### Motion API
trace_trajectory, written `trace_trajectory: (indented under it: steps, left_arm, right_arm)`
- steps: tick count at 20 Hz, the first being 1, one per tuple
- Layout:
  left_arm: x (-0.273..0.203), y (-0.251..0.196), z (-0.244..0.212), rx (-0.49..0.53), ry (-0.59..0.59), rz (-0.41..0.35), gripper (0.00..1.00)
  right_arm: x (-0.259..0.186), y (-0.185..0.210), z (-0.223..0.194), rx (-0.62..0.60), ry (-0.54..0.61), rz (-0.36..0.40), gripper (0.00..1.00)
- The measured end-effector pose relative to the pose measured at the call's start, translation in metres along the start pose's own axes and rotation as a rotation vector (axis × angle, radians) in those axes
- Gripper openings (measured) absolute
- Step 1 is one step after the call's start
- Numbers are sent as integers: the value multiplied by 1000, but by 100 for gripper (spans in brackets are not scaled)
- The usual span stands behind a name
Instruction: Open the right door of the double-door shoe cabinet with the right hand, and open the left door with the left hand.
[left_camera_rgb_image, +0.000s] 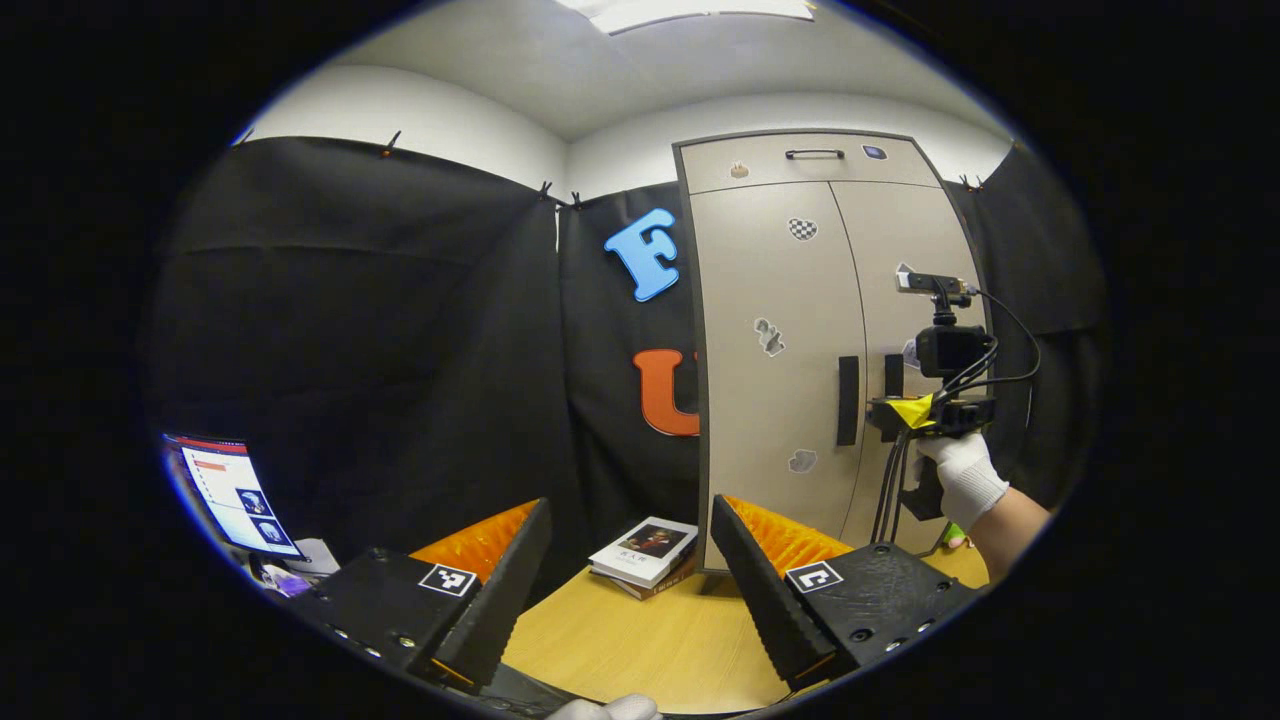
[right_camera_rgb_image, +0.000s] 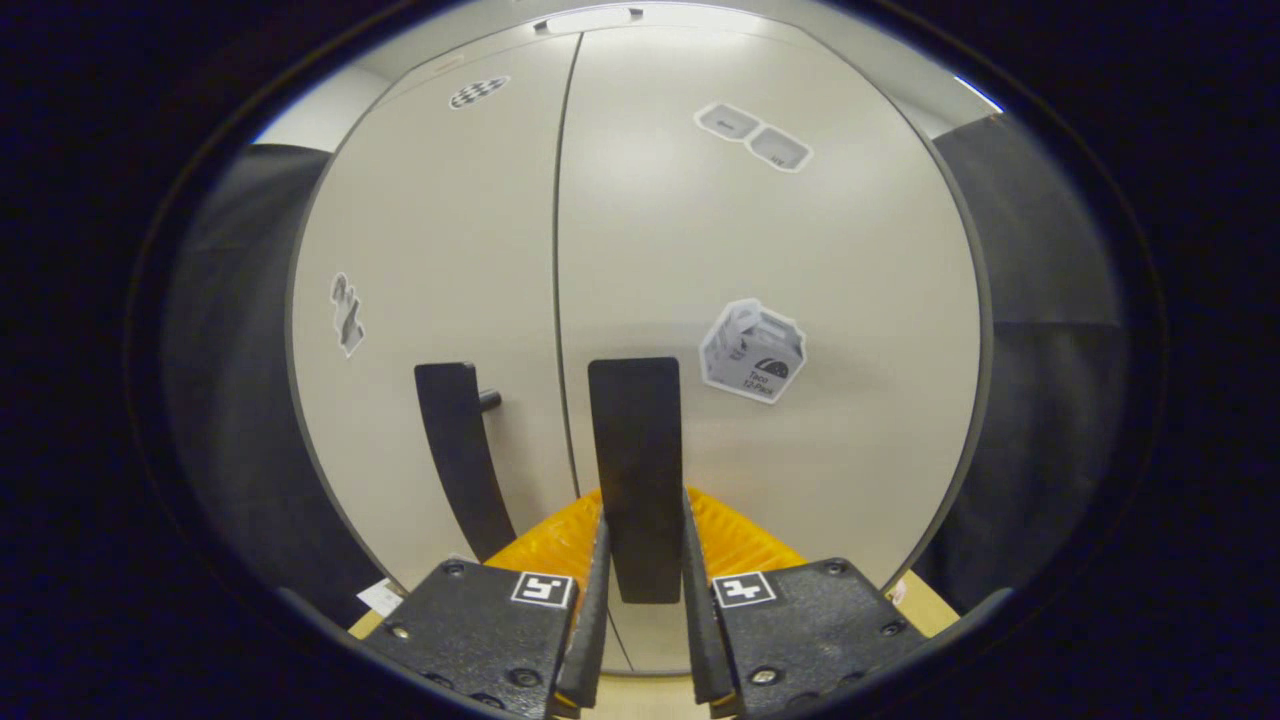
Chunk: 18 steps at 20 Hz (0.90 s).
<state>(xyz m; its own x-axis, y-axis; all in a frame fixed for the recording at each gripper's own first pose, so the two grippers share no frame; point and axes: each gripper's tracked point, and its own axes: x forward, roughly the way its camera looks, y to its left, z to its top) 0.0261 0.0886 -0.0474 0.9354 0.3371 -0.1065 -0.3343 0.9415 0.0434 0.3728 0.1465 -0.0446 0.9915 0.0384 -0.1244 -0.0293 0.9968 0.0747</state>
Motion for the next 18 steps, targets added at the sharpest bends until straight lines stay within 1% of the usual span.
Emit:
trace_trajectory:
  steps: [3, 7, 9, 11, 18]
  left_arm:
    - [-4, 3, 0, -7, -5, 7, 96]
    - [-12, 3, 2, -12, -12, 1, 96]
    - [-17, 2, 4, -14, -20, -9, 96]
    - [-20, -1, 6, -16, -29, -22, 96]
    - [-43, -10, 5, -28, -37, -82, 96]
  right_arm:
    - [-1, 0, 0, -3, 15, 14, 35]
    - [-9, 0, -2, -8, 27, 65, 28]
    - [-23, -1, -4, -29, 31, 85, 25]
    - [-37, -4, -7, -19, 28, 99, 23]
    - [-89, -28, -13, -23, 22, 104, 21]
